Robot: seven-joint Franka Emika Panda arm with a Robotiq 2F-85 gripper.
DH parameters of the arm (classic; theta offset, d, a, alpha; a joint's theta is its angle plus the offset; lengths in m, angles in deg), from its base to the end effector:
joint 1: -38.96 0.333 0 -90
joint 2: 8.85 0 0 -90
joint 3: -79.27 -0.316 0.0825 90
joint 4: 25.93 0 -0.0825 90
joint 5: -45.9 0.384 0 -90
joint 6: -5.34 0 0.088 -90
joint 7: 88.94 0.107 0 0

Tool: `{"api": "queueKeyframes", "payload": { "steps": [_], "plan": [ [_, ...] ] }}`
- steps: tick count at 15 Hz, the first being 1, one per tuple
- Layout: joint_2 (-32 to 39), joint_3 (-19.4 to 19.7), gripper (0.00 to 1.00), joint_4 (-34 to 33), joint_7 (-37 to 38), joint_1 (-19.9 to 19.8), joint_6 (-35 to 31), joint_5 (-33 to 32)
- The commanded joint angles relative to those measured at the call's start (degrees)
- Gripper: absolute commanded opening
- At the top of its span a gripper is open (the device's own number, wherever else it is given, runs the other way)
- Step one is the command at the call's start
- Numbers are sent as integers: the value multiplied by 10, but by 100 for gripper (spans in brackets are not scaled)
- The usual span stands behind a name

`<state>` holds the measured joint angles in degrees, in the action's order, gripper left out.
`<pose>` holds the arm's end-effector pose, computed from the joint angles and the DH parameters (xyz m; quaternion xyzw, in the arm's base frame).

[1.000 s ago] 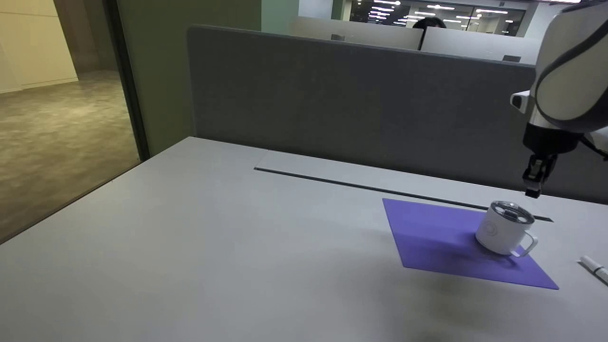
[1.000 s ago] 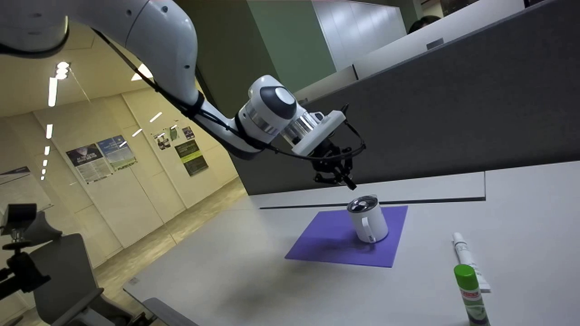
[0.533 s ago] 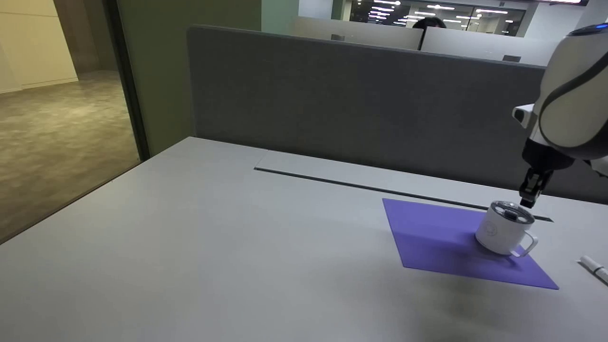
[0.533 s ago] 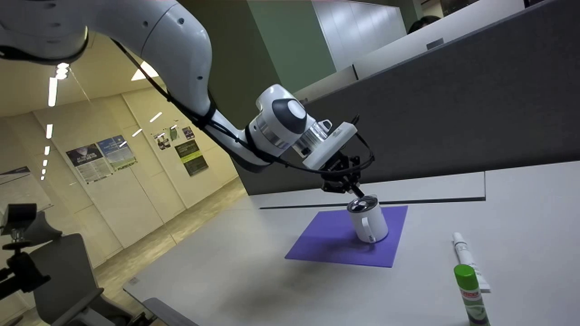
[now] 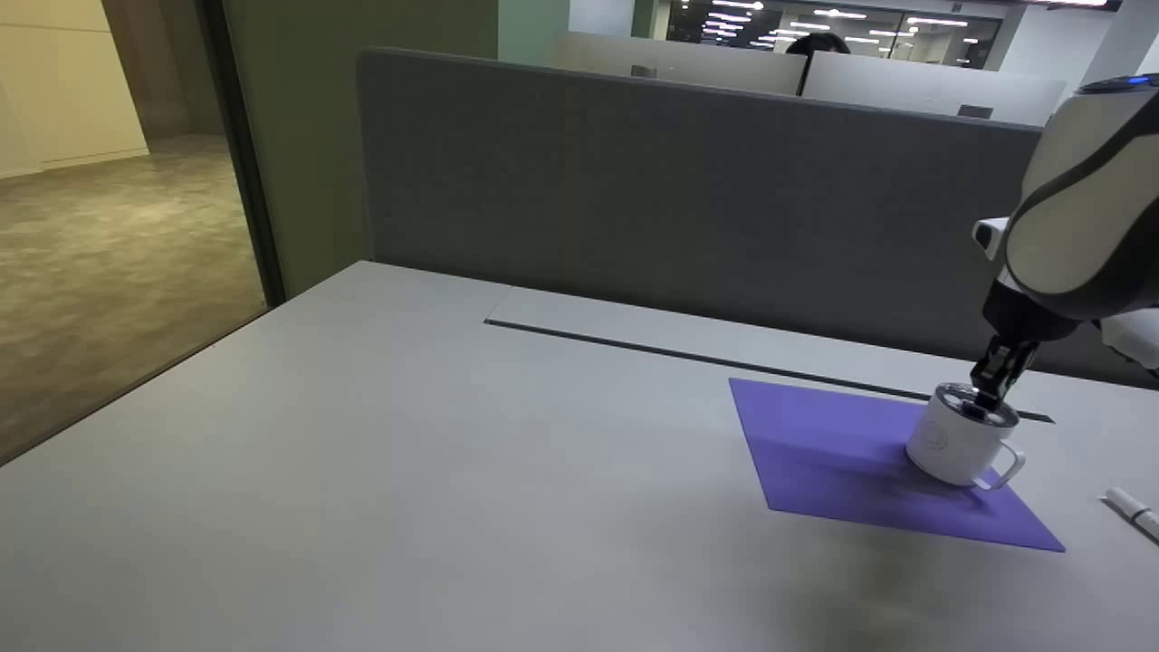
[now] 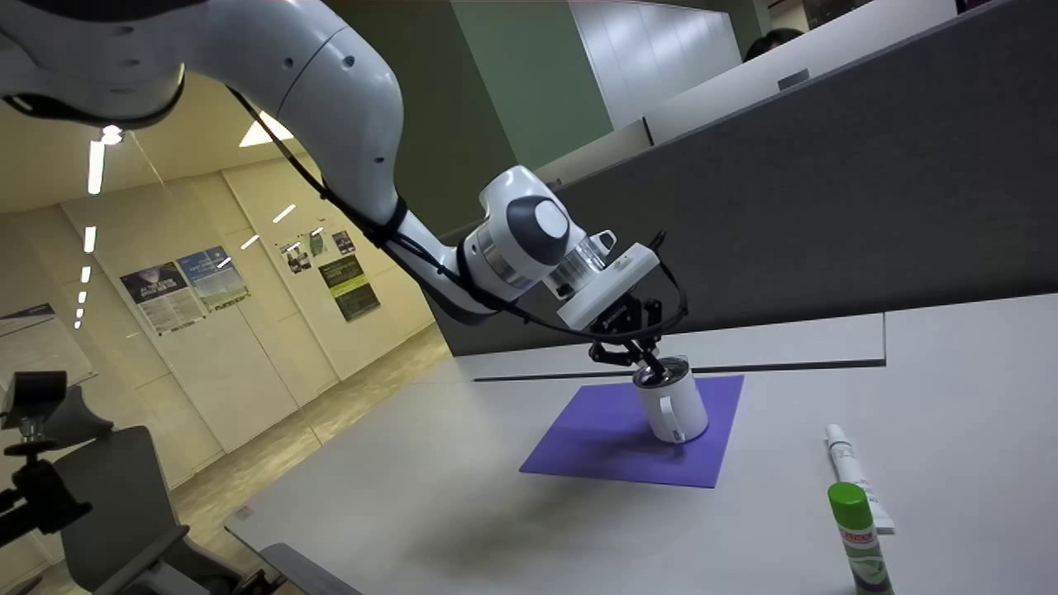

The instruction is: Move the object in the cup

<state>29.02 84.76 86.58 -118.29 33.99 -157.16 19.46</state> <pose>0.6186 -0.0889 0.1503 0.9131 0.3771 0.0524 0.1456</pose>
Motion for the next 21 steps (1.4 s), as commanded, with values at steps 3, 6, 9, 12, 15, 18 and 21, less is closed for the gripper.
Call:
{"api": "queueKeyframes", "payload": {
  "steps": [3,6,9,12,15,18,21],
  "plan": [
    [7,-22,0,-21,4,-6,1,18],
    [4,-28,0,-22,10,0,25,30],
    [1,-26,0,-21,18,6,41,35],
    [2,-27,0,-23,17,6,48,36],
    [2,-26,0,-25,18,6,54,38],
    [-1,-20,0,-25,26,11,64,38],
    [-2,-18,0,-25,34,14,68,36]
  ]
}}
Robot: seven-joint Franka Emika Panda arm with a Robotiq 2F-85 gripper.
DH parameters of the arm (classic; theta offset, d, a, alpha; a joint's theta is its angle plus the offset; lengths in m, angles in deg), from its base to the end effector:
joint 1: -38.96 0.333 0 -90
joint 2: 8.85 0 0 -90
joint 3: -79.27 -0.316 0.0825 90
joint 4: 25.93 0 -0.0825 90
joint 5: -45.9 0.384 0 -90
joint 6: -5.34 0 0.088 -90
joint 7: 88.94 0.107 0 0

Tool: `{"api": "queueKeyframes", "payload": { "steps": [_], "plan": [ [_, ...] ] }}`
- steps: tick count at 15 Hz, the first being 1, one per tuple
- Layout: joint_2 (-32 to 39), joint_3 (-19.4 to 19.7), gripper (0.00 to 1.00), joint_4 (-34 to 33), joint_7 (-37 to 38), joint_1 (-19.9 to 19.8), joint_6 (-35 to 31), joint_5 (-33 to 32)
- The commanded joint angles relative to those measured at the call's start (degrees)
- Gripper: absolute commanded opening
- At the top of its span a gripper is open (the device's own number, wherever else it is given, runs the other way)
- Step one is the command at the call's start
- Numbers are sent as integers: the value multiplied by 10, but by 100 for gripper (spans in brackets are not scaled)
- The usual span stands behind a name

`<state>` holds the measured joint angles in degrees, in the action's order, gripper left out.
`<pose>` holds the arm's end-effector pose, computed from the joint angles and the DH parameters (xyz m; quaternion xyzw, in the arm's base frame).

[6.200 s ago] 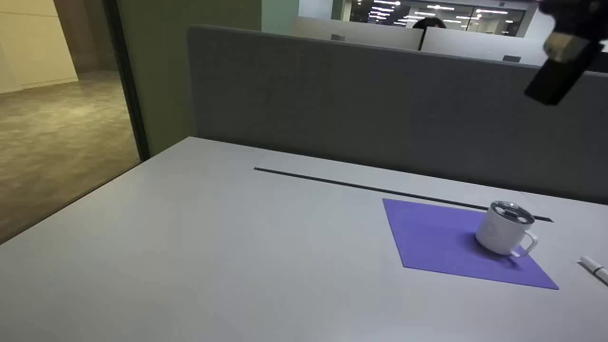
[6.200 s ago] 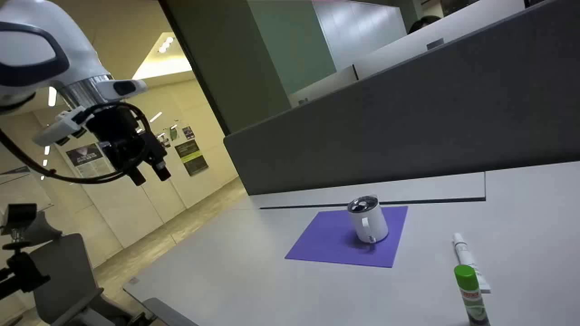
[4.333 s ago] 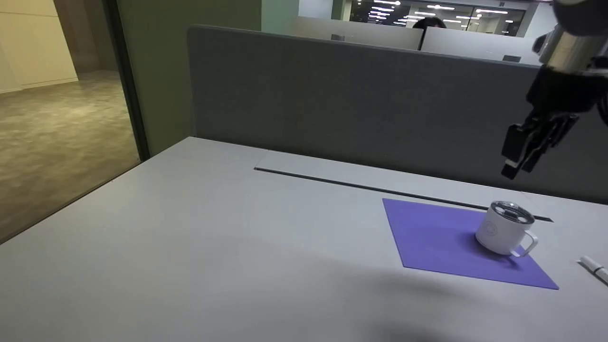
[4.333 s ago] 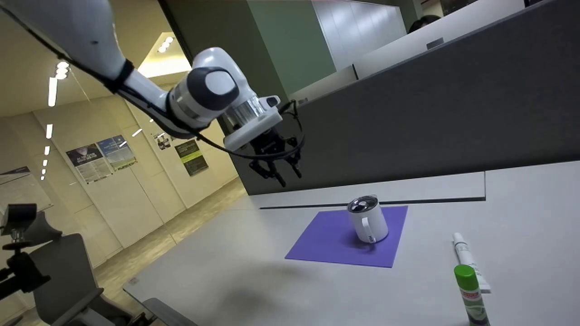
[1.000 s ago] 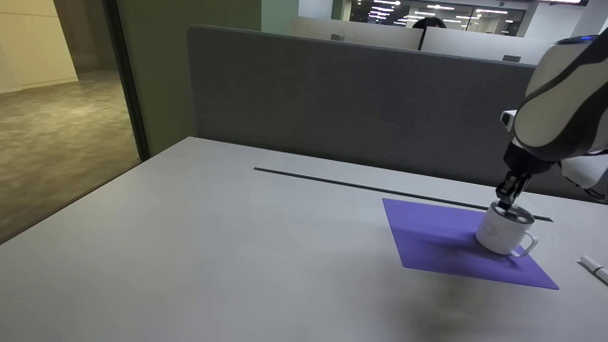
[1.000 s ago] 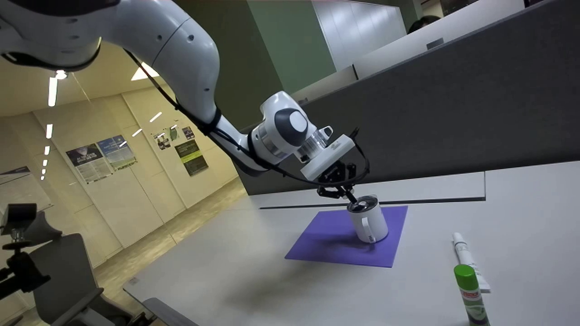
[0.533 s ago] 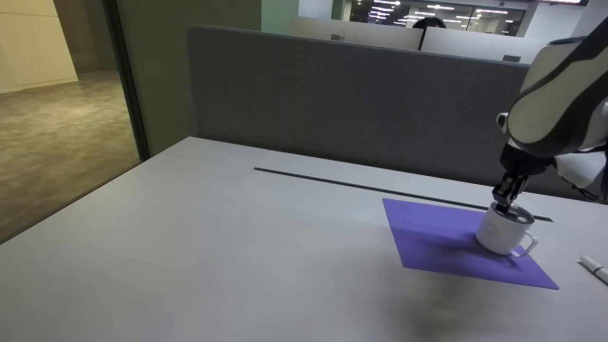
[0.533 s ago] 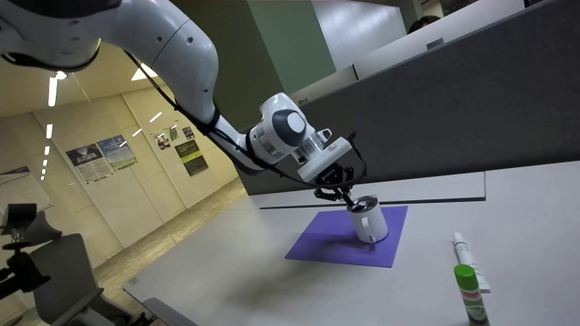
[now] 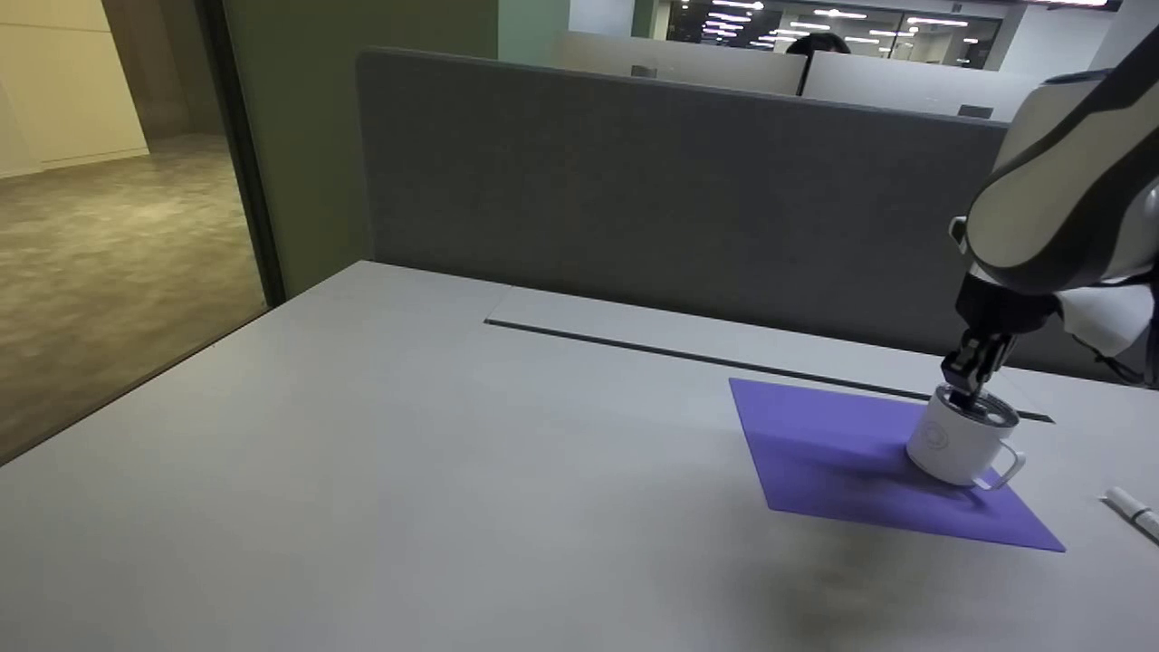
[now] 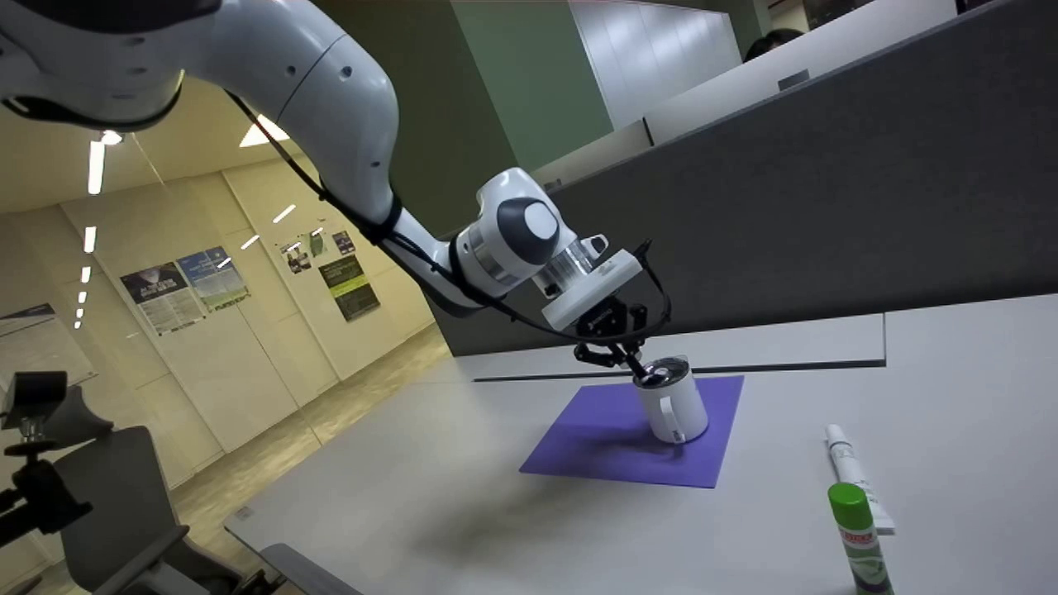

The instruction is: Move the object in the cup

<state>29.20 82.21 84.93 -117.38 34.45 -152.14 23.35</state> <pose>0.6258 -0.0651 0.1505 0.9262 0.3556 0.0361 0.1203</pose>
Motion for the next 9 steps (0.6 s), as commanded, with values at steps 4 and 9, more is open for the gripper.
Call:
{"api": "queueKeyframes", "payload": {
  "steps": [4,9],
  "plan": [
    [-4,13,0,-8,32,13,17,-5],
    [1,21,0,-13,38,12,14,-5]
  ]
}}
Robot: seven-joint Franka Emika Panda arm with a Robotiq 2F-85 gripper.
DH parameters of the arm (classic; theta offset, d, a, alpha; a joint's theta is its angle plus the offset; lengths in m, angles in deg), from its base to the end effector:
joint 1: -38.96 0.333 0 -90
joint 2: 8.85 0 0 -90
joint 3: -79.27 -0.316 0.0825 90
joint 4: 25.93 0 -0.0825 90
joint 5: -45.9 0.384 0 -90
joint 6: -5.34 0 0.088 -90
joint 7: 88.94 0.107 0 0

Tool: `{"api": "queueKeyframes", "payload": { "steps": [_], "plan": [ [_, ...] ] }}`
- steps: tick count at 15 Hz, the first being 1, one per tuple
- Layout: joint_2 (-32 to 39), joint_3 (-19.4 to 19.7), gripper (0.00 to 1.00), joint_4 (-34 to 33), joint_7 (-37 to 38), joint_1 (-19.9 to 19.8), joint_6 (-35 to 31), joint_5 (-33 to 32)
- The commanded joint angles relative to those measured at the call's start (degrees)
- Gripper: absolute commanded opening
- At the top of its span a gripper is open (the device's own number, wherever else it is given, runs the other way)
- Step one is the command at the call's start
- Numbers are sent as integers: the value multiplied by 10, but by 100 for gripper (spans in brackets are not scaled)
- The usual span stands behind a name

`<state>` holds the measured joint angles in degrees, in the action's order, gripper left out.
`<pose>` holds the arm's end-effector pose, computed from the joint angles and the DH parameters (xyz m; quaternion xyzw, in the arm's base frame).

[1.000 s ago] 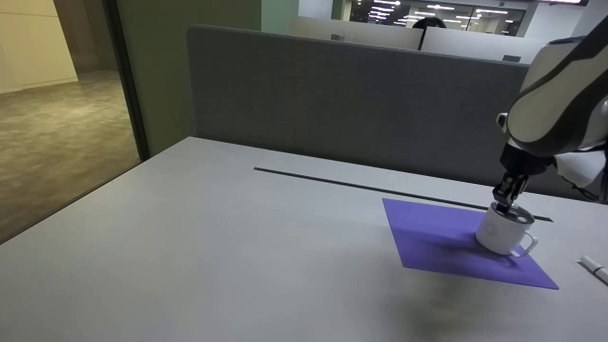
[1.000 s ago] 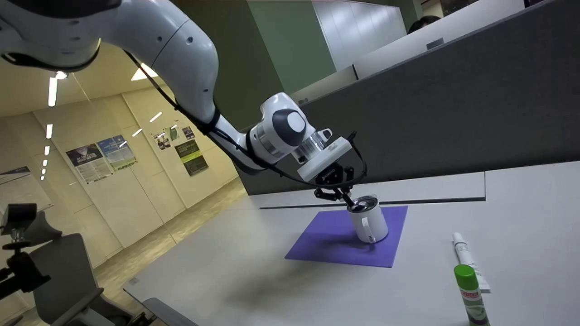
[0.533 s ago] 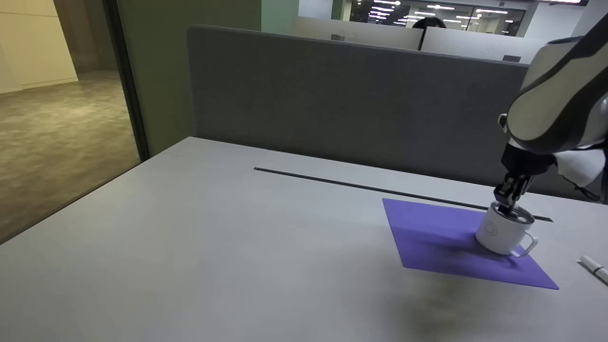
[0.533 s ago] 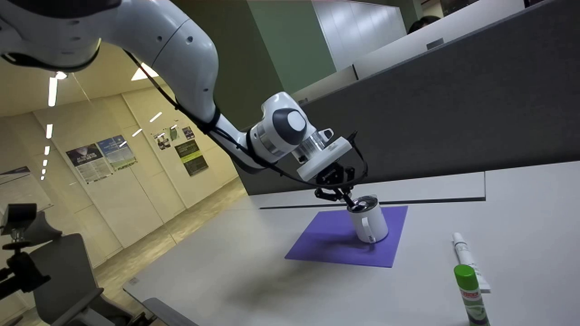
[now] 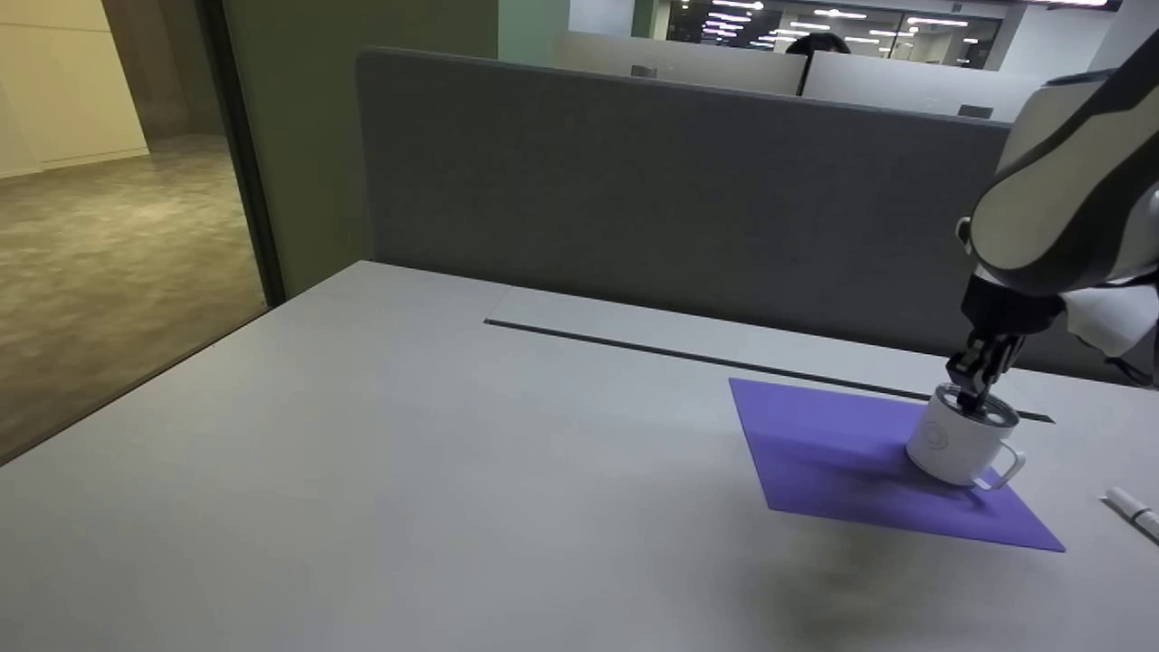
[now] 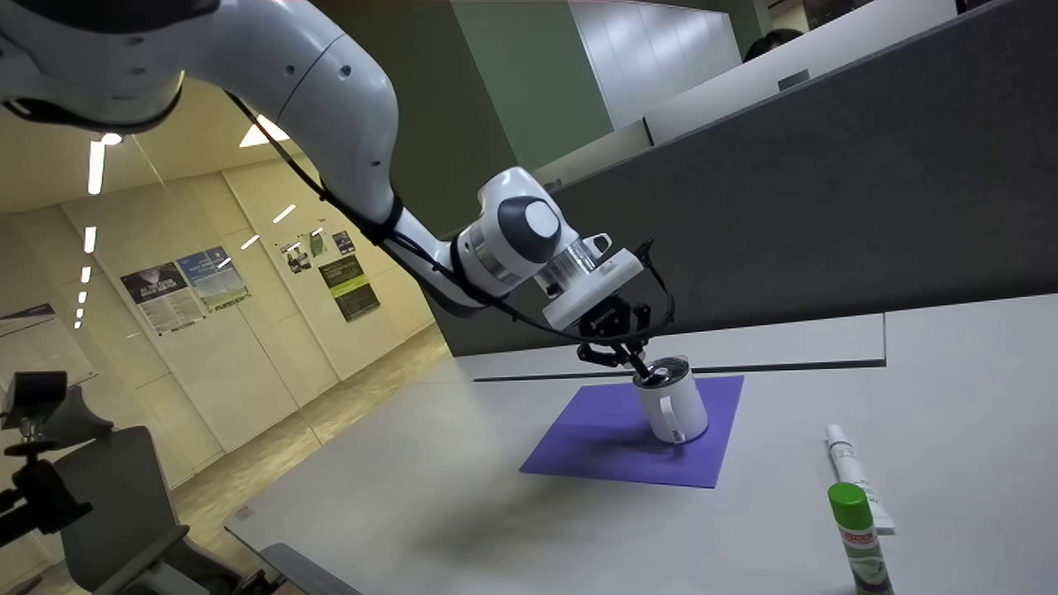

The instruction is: Move the object in the cup

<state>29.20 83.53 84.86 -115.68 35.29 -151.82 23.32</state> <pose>0.6253 -0.0702 0.1507 0.9312 0.3404 0.0325 0.1263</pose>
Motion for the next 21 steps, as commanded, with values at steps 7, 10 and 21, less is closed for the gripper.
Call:
{"api": "queueKeyframes", "payload": {
  "steps": [7,10,21],
  "plan": [
    [9,7,0,-19,17,-4,10,0],
    [13,6,0,-22,16,-7,10,2],
    [23,13,0,-27,23,-1,2,-4]
  ]
}}
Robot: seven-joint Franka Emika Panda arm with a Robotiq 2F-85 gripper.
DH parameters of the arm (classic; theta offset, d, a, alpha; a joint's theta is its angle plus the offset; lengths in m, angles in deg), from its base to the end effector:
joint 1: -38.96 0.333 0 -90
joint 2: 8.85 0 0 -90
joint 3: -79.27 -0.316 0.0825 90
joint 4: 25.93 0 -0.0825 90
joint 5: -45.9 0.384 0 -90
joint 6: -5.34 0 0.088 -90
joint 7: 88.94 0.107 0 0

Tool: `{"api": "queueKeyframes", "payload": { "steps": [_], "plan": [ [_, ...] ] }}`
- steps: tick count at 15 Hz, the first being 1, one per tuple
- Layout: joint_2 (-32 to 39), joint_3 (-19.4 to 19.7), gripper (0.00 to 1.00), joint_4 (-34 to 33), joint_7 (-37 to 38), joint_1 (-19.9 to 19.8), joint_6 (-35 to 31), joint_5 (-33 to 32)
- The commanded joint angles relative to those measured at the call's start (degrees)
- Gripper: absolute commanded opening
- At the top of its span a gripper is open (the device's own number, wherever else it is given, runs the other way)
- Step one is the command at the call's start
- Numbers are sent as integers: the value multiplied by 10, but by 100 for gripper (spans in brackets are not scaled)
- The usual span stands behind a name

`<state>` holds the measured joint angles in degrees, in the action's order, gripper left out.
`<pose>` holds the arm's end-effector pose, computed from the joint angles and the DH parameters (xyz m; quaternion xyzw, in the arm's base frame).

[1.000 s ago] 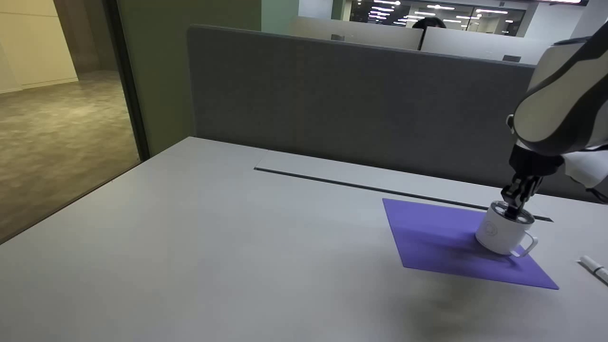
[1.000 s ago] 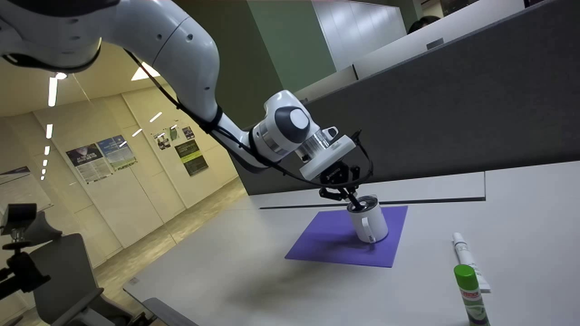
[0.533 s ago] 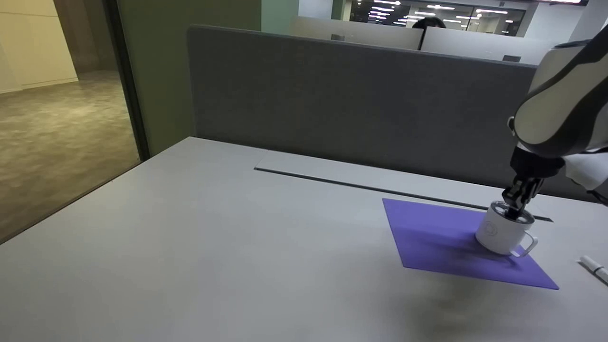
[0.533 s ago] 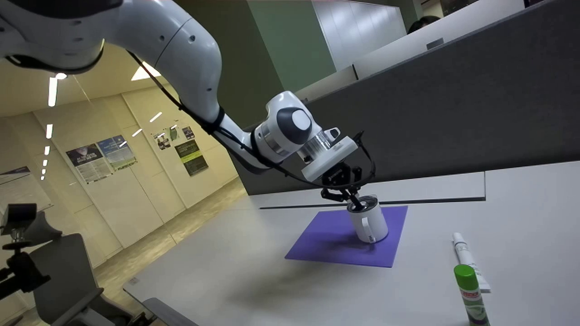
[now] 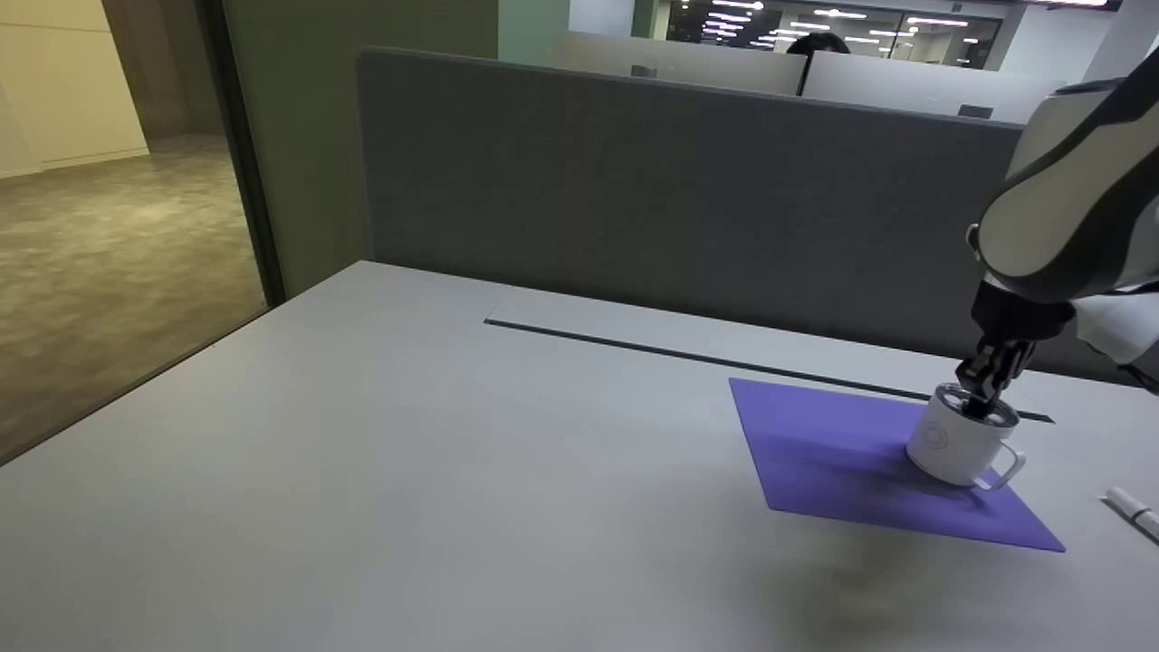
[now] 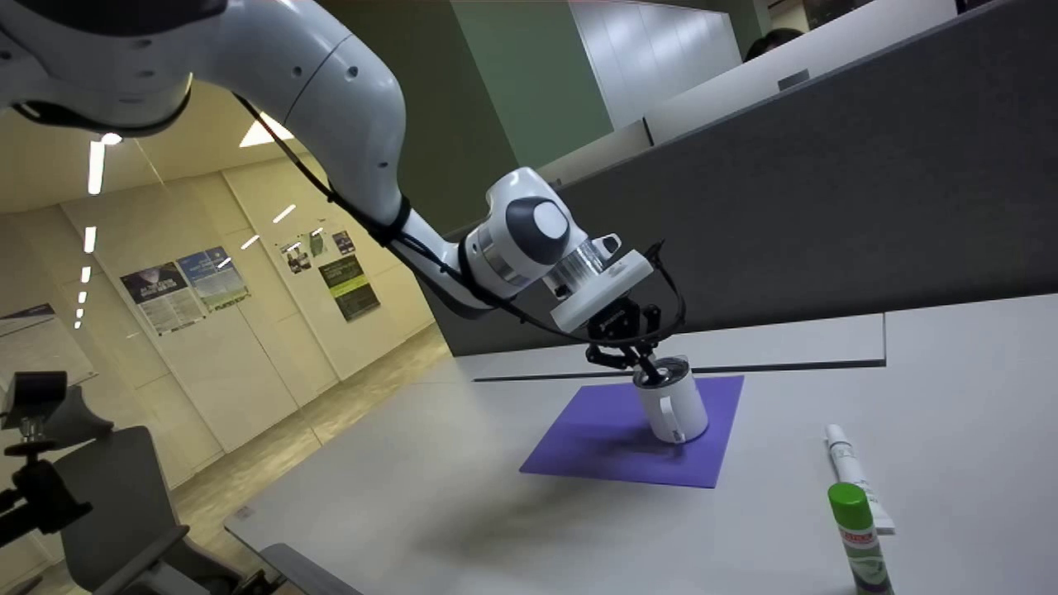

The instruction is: Move the object in the cup

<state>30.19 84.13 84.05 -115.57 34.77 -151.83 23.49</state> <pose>0.6262 -0.0825 0.1453 0.9344 0.3309 0.0290 0.1286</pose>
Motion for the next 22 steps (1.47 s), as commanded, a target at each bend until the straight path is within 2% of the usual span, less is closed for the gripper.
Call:
{"api": "queueKeyframes", "payload": {
  "steps": [1,11,14,17,22],
  "plan": [
    [13,7,0,-18,22,4,1,-6],
    [16,31,0,-23,38,17,-7,-18],
    [4,40,0,-15,49,27,-29,-26],
    [-7,22,0,-8,37,22,-37,-18],
    [-11,7,0,-7,39,22,14,-1]
  ]
}}
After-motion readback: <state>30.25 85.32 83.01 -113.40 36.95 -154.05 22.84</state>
